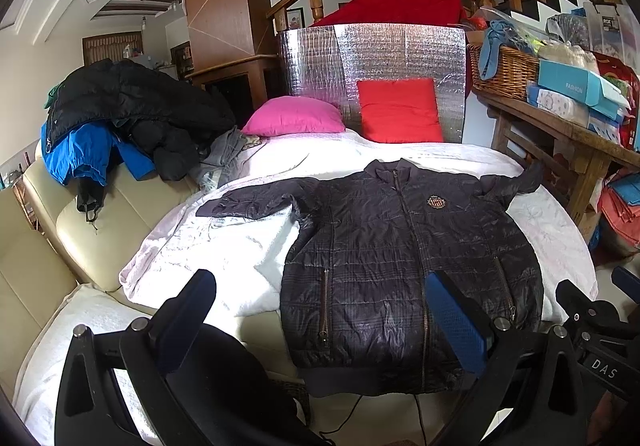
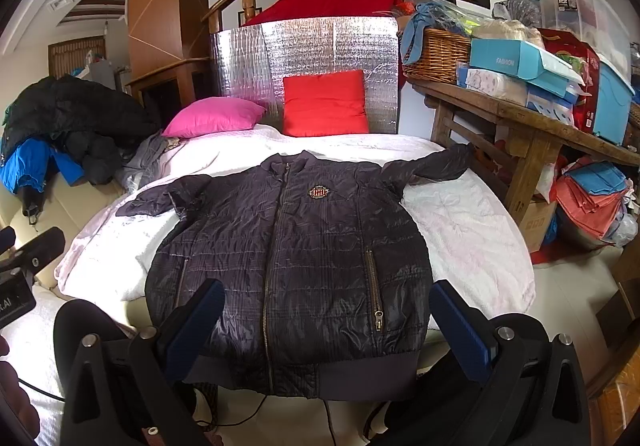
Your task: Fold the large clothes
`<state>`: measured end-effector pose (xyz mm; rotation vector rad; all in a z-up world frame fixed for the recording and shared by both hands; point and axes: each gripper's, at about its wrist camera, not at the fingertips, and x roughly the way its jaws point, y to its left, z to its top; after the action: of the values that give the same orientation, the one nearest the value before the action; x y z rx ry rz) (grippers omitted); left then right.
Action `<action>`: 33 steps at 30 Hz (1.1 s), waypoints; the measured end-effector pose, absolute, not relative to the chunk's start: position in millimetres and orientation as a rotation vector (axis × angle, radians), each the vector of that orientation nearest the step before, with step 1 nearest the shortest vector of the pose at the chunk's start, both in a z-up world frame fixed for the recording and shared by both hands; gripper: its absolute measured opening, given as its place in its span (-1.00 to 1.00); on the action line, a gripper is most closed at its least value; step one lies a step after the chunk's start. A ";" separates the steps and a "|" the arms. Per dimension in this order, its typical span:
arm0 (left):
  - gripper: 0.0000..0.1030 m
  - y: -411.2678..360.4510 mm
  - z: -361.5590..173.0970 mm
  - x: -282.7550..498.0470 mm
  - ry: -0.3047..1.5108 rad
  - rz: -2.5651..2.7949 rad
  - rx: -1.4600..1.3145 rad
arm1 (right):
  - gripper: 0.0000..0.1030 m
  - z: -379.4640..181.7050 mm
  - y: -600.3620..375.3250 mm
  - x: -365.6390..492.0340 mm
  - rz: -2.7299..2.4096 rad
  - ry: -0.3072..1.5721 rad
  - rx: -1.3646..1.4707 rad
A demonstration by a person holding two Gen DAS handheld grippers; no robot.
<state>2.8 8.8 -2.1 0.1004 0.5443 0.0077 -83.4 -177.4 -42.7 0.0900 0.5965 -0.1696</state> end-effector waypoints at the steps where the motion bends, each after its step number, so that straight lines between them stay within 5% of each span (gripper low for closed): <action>1: 1.00 8.9 -2.1 3.0 0.545 0.007 0.100 | 1.00 -42.8 -177.4 -82.9 -0.169 0.598 0.089; 33: 1.00 15.5 -4.2 7.5 0.546 0.014 0.098 | 1.00 -43.8 -175.5 -78.7 -0.165 0.607 0.083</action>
<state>7.5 15.5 -4.2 0.0976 0.5456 0.0135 -78.7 -175.5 -43.8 0.0833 0.6070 -0.1652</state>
